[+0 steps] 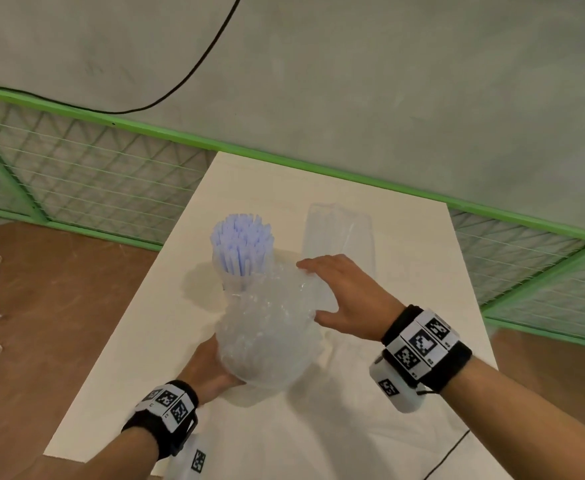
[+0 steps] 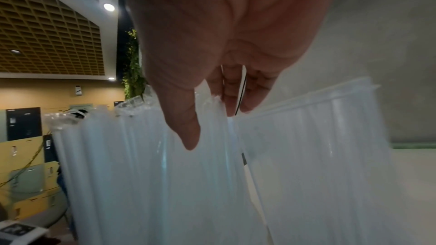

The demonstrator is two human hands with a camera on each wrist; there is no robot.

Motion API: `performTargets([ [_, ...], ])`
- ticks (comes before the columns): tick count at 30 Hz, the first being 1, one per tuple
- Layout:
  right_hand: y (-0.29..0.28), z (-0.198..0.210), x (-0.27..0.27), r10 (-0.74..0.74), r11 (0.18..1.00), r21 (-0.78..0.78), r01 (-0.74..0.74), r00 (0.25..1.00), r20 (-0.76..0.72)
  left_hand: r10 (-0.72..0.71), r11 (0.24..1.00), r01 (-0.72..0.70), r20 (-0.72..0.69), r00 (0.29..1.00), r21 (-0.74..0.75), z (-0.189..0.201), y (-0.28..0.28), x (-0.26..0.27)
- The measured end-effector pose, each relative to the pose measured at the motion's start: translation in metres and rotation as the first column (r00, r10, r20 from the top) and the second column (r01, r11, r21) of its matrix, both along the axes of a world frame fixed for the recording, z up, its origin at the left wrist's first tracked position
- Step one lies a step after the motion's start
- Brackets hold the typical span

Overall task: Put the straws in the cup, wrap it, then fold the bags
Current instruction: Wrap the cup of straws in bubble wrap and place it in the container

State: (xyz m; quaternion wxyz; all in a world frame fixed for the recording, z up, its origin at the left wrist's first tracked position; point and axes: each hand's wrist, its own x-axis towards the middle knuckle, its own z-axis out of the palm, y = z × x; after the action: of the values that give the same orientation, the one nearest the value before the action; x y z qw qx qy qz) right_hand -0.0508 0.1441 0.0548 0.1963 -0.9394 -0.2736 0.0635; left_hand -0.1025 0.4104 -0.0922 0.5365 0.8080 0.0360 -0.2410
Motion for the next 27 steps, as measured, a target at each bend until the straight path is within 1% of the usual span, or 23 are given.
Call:
performTargets([
  [3, 0.002, -0.004, -0.004, 0.01, 0.996, 0.089, -0.015, 0.998, 0.059, 0.017, 1.0, -0.017, 0.008, 1.0, -0.022, 0.002, -0.002, 0.001],
  [6, 0.008, -0.01, -0.012, -0.024, 0.98, 0.197, 0.021, 1.0, 0.014, -0.001, 1.0, 0.001, 0.022, 1.0, -0.014, 0.005, -0.004, 0.001],
  [9, 0.016, -0.017, -0.019, -0.074, 0.946, 0.314, 0.083, 0.996, -0.041, -0.005, 1.0, 0.006, 0.037, 0.999, -0.008, 0.007, -0.004, 0.0],
  [11, 0.021, -0.021, -0.022, -0.105, 0.918, 0.38, 0.116, 0.993, -0.05, 0.014, 1.0, -0.014, 0.039, 0.999, -0.019, 0.009, -0.004, -0.002],
  [13, 0.026, -0.024, -0.026, -0.137, 0.892, 0.431, 0.135, 0.99, -0.027, 0.02, 0.999, -0.019, 0.034, 0.999, -0.026, 0.01, -0.004, -0.002],
  [16, 0.033, -0.03, -0.028, -0.19, 0.878, 0.459, 0.132, 0.978, 0.082, 0.013, 1.0, -0.013, 0.05, 0.999, -0.011, 0.014, -0.006, -0.003],
  [18, 0.036, -0.033, -0.029, -0.232, 0.855, 0.496, 0.149, 0.966, 0.11, 0.012, 1.0, -0.013, 0.058, 0.998, 0.005, 0.016, -0.007, -0.003],
  [20, 0.039, -0.037, -0.03, -0.275, 0.824, 0.536, 0.185, 0.957, 0.093, 0.014, 1.0, -0.015, 0.06, 0.998, 0.012, 0.016, -0.007, -0.003],
  [24, 0.042, -0.044, -0.034, -0.339, 0.776, 0.558, 0.295, 0.941, -0.027, 0.004, 1.0, -0.004, 0.068, 0.998, 0.009, 0.015, -0.006, -0.003],
  [25, 0.043, -0.046, -0.034, -0.35, 0.771, 0.557, 0.308, 0.936, -0.033, 0.004, 1.0, -0.005, 0.064, 0.998, 0.008, 0.014, -0.006, -0.002],
  [27, 0.045, -0.049, -0.034, -0.374, 0.772, 0.562, 0.297, 0.927, 0.023, -0.004, 1.0, 0.003, 0.063, 0.998, 0.016, 0.012, -0.006, -0.002],
])
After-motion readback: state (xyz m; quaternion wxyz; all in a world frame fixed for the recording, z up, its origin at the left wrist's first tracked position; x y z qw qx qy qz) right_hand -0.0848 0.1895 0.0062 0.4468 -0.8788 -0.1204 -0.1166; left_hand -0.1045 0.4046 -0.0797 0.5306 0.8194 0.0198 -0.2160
